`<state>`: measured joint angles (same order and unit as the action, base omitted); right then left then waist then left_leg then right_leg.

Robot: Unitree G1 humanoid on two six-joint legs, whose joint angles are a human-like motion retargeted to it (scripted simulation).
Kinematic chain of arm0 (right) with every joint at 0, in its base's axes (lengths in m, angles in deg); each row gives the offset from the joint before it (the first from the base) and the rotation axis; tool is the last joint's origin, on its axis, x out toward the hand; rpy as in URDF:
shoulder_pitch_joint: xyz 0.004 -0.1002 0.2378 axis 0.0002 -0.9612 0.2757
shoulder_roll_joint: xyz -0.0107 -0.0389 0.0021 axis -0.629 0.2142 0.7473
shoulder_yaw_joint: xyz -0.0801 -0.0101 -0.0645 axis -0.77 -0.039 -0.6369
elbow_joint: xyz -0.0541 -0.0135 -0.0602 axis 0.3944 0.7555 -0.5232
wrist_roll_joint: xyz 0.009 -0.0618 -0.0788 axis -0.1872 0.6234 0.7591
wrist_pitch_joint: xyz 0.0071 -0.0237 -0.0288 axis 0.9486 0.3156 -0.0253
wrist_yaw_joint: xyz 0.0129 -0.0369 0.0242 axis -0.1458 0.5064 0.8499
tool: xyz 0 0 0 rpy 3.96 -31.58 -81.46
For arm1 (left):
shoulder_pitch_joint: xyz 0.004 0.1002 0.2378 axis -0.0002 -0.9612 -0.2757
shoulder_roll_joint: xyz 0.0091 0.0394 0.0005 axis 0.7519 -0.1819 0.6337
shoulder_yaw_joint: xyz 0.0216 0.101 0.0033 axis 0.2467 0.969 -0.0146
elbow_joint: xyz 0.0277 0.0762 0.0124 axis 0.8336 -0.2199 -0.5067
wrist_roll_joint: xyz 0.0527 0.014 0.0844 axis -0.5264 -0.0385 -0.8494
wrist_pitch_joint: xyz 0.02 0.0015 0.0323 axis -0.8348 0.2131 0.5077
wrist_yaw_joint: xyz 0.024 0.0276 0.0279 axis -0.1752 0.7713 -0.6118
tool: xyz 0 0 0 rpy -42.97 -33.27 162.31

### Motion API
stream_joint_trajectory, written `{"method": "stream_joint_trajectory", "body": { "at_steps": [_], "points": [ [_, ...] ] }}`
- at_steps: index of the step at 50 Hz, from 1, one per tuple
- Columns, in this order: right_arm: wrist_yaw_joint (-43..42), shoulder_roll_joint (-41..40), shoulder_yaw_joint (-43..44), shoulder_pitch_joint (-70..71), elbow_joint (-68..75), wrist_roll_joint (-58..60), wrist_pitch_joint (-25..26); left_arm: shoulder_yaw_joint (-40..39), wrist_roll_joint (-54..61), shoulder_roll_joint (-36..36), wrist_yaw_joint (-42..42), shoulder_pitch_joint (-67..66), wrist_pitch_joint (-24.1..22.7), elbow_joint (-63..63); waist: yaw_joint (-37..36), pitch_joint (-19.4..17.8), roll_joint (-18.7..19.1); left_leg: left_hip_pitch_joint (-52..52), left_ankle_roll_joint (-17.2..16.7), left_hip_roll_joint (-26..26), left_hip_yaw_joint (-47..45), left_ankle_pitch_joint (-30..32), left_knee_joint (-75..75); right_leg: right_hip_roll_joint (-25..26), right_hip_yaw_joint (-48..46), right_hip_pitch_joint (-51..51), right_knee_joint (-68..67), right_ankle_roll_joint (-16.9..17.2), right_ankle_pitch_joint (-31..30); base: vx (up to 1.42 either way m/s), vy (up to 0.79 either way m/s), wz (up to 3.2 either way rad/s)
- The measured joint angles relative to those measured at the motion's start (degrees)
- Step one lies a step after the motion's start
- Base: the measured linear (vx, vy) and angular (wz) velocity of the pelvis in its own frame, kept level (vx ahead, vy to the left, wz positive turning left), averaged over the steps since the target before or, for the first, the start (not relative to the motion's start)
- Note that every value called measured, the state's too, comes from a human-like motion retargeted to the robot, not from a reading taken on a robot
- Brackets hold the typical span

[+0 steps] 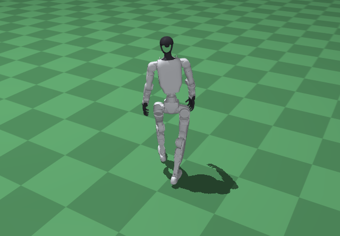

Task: Walk

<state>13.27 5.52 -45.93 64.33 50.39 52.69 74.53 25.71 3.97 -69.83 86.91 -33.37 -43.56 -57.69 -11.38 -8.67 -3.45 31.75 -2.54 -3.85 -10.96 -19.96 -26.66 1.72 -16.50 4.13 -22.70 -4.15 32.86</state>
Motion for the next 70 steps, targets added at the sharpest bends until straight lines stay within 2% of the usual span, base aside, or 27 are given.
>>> {"method": "stream_joint_trajectory", "body": {
  "at_steps": [7, 10, 12, 13, 16, 18, 20, 23, 25, 27, 28, 30, 32, 37, 40, 45, 48, 50, 53, 55, 58, 60, 63, 65, 67, 70],
  "points": [
    [0.5, -1.4, -0.9, 1.5, -1.2, 0.2, -0.4, -1.0, 1.5, 0.0, 0.5, -2.8, 0.7, -2.9, -0.6, 1.8, -1.0, 1.9, 1.2, 2.5, -0.3, 3.0, 0.7, -2.9, -0.3, 0.0, -8.0, 0.9, 2.6, 0.41, 0.1, 0.03],
    [1.2, -2.3, -1.0, 1.8, -1.6, -0.4, -0.3, -2.1, 3.3, 0.7, 0.9, -3.6, 0.6, -3.8, -2.3, 3.0, -2.0, 1.7, 2.2, 1.7, -1.3, 4.1, -1.7, -6.9, -6.9, -0.5, -10.4, 0.9, -1.9, 0.48, 0.09, -0.5],
    [1.6, -3.0, -0.9, 1.5, -1.6, -0.9, -0.2, -2.5, 4.8, 1.0, 1.1, -4.2, 0.4, -4.5, -2.3, 3.7, -3.0, 1.1, 3.1, 3.0, -1.2, 4.6, -3.4, -8.5, -5.6, -1.0, -14.0, 1.4, -5.0, 0.48, 0.13, 0.13],
    [1.9, -3.2, -1.0, 1.2, -1.6, -1.1, -0.1, -2.7, 5.5, 1.2, 1.2, -4.5, 0.3, -4.9, -2.0, 3.9, -3.8, 0.5, 3.7, 4.2, -1.1, 4.3, -4.0, -9.4, -4.1, -1.7, -16.7, 2.2, -7.0, 0.48, 0.14, 0.55],
    [3.1, -3.7, -1.5, 0.2, -1.6, -1.8, 0.1, -3.0, 7.3, 1.4, 1.6, -5.8, -0.1, -5.6, 0.4, 3.5, -8.1, -3.3, 6.1, 11.5, -1.6, 3.8, -2.6, -11.2, 6.0, -6.7, -28.7, 8.3, -11.1, 0.47, 0.12, 0.87],
    [4.1, -3.8, -1.9, 0.3, -1.8, -2.3, 0.4, -3.4, 7.7, 1.9, 1.8, -6.1, -0.3, -5.7, 2.0, 3.0, -11.9, -8.3, 7.8, 17.3, -2.2, 5.4, 3.8, -16.3, 9.7, -11.5, -40.0, 11.3, -16.3, 0.48, 0.11, 0.57],
    [4.3, -3.7, -2.0, 0.0, -2.2, -2.5, 0.4, -3.3, 7.4, 2.2, 1.4, -6.6, -0.5, -5.2, 3.7, 2.9, -13.9, -11.6, 9.0, 20.7, -2.1, 4.6, 5.7, -20.9, 10.9, -15.6, -49.9, 11.6, -19.9, 0.52, 0.1, 0.37],
    [4.0, -3.2, -2.0, -0.1, -3.1, -2.6, 0.3, -3.0, 6.6, 2.8, 0.3, -6.7, -0.4, -4.1, 6.4, 2.6, -14.6, -17.1, 9.7, 23.7, -0.7, 3.1, 8.7, -25.2, 12.6, -22.2, -58.4, 9.5, -16.7, 0.54, 0.09, 0.2],
    [4.0, -2.4, -1.9, 0.8, -3.8, -2.8, 0.5, -3.6, 6.3, 3.3, -0.1, -5.3, 0.0, -3.9, 7.7, 1.8, -12.8, -24.2, 9.5, 23.7, 1.5, 4.6, 16.7, -24.9, 13.0, -26.7, -58.7, 7.5, -13.5, 0.56, 0.07, -0.04],
    [3.7, -2.2, -1.8, -0.1, -4.3, -2.7, 0.4, -3.2, 6.1, 3.2, -0.5, -5.3, -0.1, -3.3, 9.6, 1.6, -12.6, -27.8, 9.3, 24.6, 2.8, 3.5, 18.0, -25.9, 13.2, -30.5, -56.2, 6.6, -10.0, 0.56, 0.04, 0.14],
    [3.7, -1.8, -1.8, 0.0, -4.7, -2.7, 0.4, -3.5, 6.0, 3.5, -0.6, -4.5, -0.1, -3.2, 10.2, 1.3, -11.0, -30.7, 9.0, 23.4, 3.9, 3.5, 20.7, -24.2, 12.5, -32.0, -53.0, 6.2, -9.6, 0.57, 0.02, 0.11],
    [3.5, -1.7, -1.7, -0.9, -5.0, -2.5, 0.4, -3.3, 5.9, 3.6, -0.8, -4.0, -0.3, -2.6, 11.9, 1.1, -10.2, -34.2, 9.0, 23.1, 5.5, 2.5, 22.6, -23.0, 12.7, -35.1, -46.6, 6.8, -9.1, 0.55, 0.0, 0.2],
    [3.5, -1.5, -1.5, -1.5, -5.0, -2.6, 0.5, -3.2, 5.7, 3.9, -0.6, -3.0, -0.9, -2.3, 12.8, 1.1, -7.6, -38.1, 8.6, 20.7, 6.9, 2.3, 26.4, -18.7, 12.2, -36.8, -37.0, 8.3, -11.8, 0.54, -0.02, 0.16],
    [3.9, -1.6, -0.7, -3.8, -4.1, -3.1, 0.9, -2.4, 5.2, 4.8, 0.1, -0.7, -2.2, -2.0, 13.9, 2.8, -4.1, -42.4, 8.2, 17.2, 8.5, 0.5, 29.0, -10.5, 12.8, -39.5, -12.4, 13.5, -22.3, 0.48, -0.06, 0.06],
    [3.9, -2.0, -0.1, -5.5, -3.3, -3.4, 1.3, -2.2, 4.8, 4.8, 0.3, 0.3, -2.3, -1.9, 14.2, 4.0, -4.4, -44.6, 8.6, 17.7, 9.0, -0.9, 29.2, -9.5, 13.4, -41.7, -8.0, 15.1, -25.0, 0.48, -0.1, 0.01],
    [3.8, -3.0, 1.3, -8.3, -1.0, -3.6, 2.0, -2.4, 4.8, 3.1, 0.8, 1.4, -2.3, -2.6, 14.0, 6.2, -4.3, -46.3, 8.4, 17.3, 7.1, -3.5, 25.4, -9.3, 12.0, -42.6, -11.3, 13.1, -27.3, 0.54, -0.09, -0.04],
    [4.0, -2.8, 2.3, -8.9, 1.0, -3.7, 2.2, -2.9, 6.0, 2.0, 1.8, 2.3, -2.0, -3.9, 14.9, 6.0, -2.5, -44.7, 6.5, 14.3, 7.1, -5.9, 13.7, -8.1, 9.8, -39.1, -13.1, 11.0, -25.5, 0.6, -0.08, 0.2],
    [4.1, -2.5, 2.5, -9.4, 1.8, -3.9, 2.1, -2.9, 6.9, 1.1, 2.5, 2.2, -2.1, -4.4, 15.3, 5.3, -1.1, -41.7, 4.0, 11.2, 5.8, -5.2, 1.2, -6.6, 8.8, -36.3, -14.2, 9.5, -23.6, 0.54, -0.09, 0.12],
    [4.1, -2.0, 2.5, -9.6, 2.1, -4.7, 1.7, -2.4, 7.6, 0.3, 3.3, 1.7, -2.4, -3.9, 15.1, 4.1, 3.1, -33.3, 0.0, 1.9, 3.4, -1.0, -23.8, -1.4, 5.6, -31.6, -13.4, 6.6, -20.9, 0.47, -0.09, 0.07],
    [4.2, -1.2, 2.9, -9.2, 1.7, -5.3, 1.5, -1.9, 7.6, 0.0, 3.6, 2.0, -2.2, -2.6, 14.1, 4.0, 7.7, -26.2, -1.6, -6.7, 3.6, 1.8, -38.0, 4.7, 2.9, -27.5, -7.0, 4.4, -21.6, 0.46, -0.1, -0.09],
    [3.3, -0.4, 2.9, -9.4, 0.6, -5.3, 1.3, -1.1, 7.0, -0.6, 3.3, 1.7, -2.2, -0.5, 11.8, 3.7, 9.2, -19.6, 0.4, -13.2, 2.0, 0.1, -49.1, 7.3, 2.4, -24.3, -7.2, 3.0, -18.0, 0.48, -0.09, -0.13],
    [2.8, 0.3, 2.9, -9.0, 0.0, -5.2, 1.3, -0.9, 6.5, -0.8, 3.0, 1.9, -2.1, 0.6, 10.1, 3.5, 9.4, -15.1, 2.3, -16.2, 1.1, -4.0, -52.5, 8.2, 2.6, -21.8, -6.5, 2.7, -16.1, 0.49, -0.09, -0.07],
    [2.4, 0.9, 3.3, -7.3, -0.3, -4.8, 1.4, -1.2, 5.9, -0.5, 2.7, 2.6, -1.6, 1.8, 8.0, 2.7, 8.4, -9.3, 4.4, -17.7, -0.5, -10.1, -50.2, 8.2, 3.3, -16.7, -3.6, 2.8, -14.0, 0.5, -0.06, -0.07],
    [2.5, 1.3, 3.7, -5.7, -0.4, -4.6, 1.3, -1.5, 5.4, -0.2, 2.4, 2.8, -1.4, 2.6, 7.0, 1.8, 6.4, -6.9, 5.2, -15.9, -2.3, -12.3, -44.4, 6.5, 4.2, -13.2, -2.1, 3.2, -12.4, 0.53, -0.03, -0.02],
    [2.2, 1.4, 3.7, -5.0, -0.7, -4.5, 1.1, -1.6, 4.9, -0.1, 2.2, 2.2, -1.5, 3.2, 6.2, 1.4, 5.4, -4.7, 4.7, -14.7, -3.8, -12.5, -37.6, 5.5, 4.8, -10.8, -2.1, 3.5, -10.4, 0.54, -0.01, -0.01],
    [2.1, 1.4, 3.5, -3.9, -0.9, -4.3, 0.6, -1.9, 4.0, 0.0, 1.9, 1.1, -1.4, 3.5, 5.7, 1.2, 3.4, -2.4, 3.1, -11.4, -5.7, -9.5, -25.1, 3.5, 5.5, -7.5, -1.8, 4.0, -8.0, 0.55, 0.02, 0.02]
  ]
}}
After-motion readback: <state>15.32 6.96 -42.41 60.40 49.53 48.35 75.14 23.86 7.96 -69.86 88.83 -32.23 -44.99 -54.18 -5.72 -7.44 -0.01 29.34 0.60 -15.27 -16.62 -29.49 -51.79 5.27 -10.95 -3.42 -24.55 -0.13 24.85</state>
